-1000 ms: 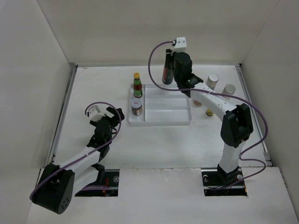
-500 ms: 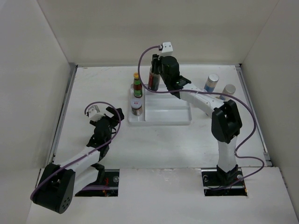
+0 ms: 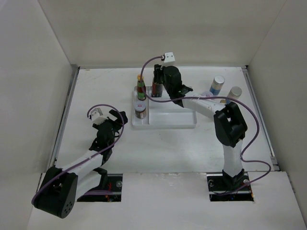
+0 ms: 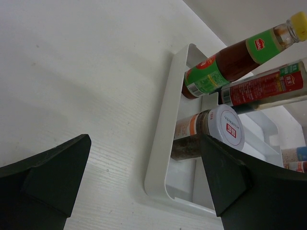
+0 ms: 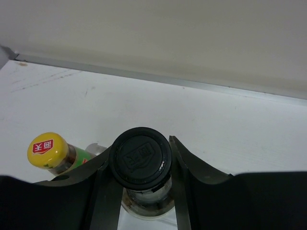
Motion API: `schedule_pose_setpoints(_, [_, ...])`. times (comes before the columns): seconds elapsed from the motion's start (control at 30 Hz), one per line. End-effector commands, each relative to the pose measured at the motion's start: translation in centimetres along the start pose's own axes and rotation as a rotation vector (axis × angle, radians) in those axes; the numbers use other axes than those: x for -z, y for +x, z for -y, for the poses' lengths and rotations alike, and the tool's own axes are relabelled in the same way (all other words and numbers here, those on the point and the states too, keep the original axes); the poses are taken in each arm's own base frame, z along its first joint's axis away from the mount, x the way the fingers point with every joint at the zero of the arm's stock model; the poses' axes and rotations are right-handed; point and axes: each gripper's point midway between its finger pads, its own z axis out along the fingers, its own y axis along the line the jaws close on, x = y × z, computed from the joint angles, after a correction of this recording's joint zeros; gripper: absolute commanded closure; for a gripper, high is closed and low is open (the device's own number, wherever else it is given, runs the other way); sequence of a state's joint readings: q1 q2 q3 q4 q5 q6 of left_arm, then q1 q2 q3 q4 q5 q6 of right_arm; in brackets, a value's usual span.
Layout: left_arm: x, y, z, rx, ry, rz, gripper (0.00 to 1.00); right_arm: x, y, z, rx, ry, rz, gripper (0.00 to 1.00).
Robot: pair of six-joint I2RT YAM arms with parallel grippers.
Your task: Organize the condiment bottles
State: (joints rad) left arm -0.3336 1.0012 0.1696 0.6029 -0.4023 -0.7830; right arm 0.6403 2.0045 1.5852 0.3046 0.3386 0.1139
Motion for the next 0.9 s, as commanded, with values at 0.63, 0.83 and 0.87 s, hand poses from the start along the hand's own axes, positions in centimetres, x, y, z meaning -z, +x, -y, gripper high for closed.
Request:
schedule_pose_setpoints(0.63, [-0.3, -0.7, 1.1, 0.041, 0.043, 0.018, 0.00, 11.4, -6.1, 19.5, -0.172, 0.449, 0.175, 0.10])
schedule_pose_setpoints(0.83, [-0.4, -0.5, 1.1, 0.042, 0.045, 0.007, 0.00, 10.6, -3.3, 28.5, -0.105, 0.677, 0.022, 0.01])
schedule_pose_setpoints(0.87, [-0.4, -0.4, 1.2, 0.042, 0.046, 0.005, 0.00, 10.1, -2.8, 29.3, -0.102, 0.689, 0.000, 0.00])
